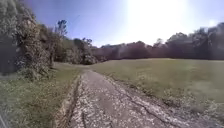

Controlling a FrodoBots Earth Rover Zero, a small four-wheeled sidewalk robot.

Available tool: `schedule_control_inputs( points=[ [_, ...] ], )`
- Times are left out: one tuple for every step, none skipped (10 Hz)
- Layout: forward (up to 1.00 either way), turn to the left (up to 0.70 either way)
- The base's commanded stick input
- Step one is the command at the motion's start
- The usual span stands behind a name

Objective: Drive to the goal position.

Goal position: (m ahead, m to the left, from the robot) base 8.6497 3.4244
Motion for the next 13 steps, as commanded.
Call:
schedule_control_inputs(
  points=[
    [0.00,0.17],
    [0.00,0.00],
    [0.00,0.00],
    [0.00,0.00],
    [0.00,0.00],
    [0.00,0.00],
    [0.36,0.00],
    [0.70,0.00],
    [0.70,0.00],
    [0.70,0.00],
    [0.70,0.00],
    [0.70,0.00],
    [0.70,0.00]
  ],
)
